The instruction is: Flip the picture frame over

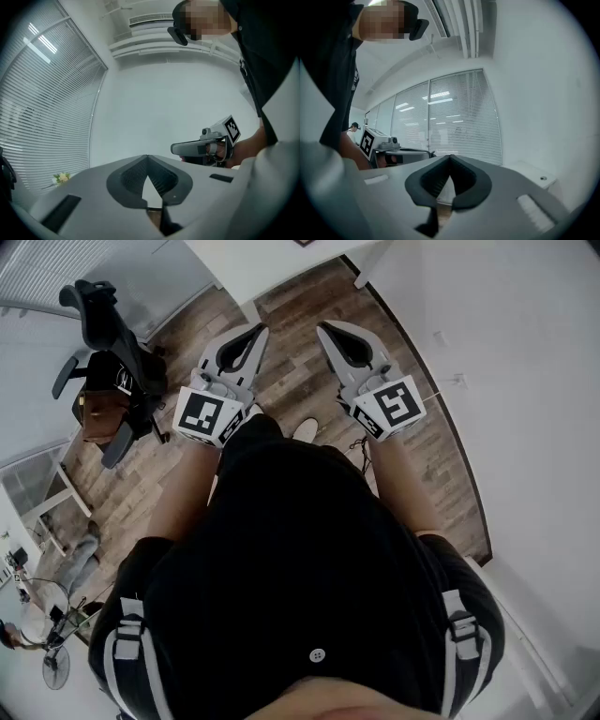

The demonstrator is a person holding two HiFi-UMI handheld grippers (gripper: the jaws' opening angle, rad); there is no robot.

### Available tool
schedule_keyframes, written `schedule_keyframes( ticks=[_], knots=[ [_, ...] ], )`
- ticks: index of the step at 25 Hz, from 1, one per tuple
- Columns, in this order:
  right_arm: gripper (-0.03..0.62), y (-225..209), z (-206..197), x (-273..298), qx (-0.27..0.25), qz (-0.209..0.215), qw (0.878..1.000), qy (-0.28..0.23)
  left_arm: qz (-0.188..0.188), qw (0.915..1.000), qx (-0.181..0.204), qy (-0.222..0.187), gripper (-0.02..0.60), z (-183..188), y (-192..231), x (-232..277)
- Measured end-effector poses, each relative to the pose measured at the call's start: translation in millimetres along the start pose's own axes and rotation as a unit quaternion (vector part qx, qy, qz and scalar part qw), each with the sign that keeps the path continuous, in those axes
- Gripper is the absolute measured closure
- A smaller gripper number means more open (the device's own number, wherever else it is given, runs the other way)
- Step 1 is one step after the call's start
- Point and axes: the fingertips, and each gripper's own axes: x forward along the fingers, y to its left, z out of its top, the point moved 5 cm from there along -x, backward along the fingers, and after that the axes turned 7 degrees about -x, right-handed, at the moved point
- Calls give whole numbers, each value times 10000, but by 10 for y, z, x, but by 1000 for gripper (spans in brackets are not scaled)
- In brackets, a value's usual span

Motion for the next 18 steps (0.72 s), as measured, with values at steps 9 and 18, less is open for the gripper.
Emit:
schedule_keyframes(
  ticks=[9,18],
  knots=[
    [585,46,-40,-299,24,99,9999,15,6,10000,-31,61,578,-100,-353,-26],
    [583,-42,-66,-372,238,87,9997,-7,-3,9999,31,122,578,-99,-455,-5]
  ],
)
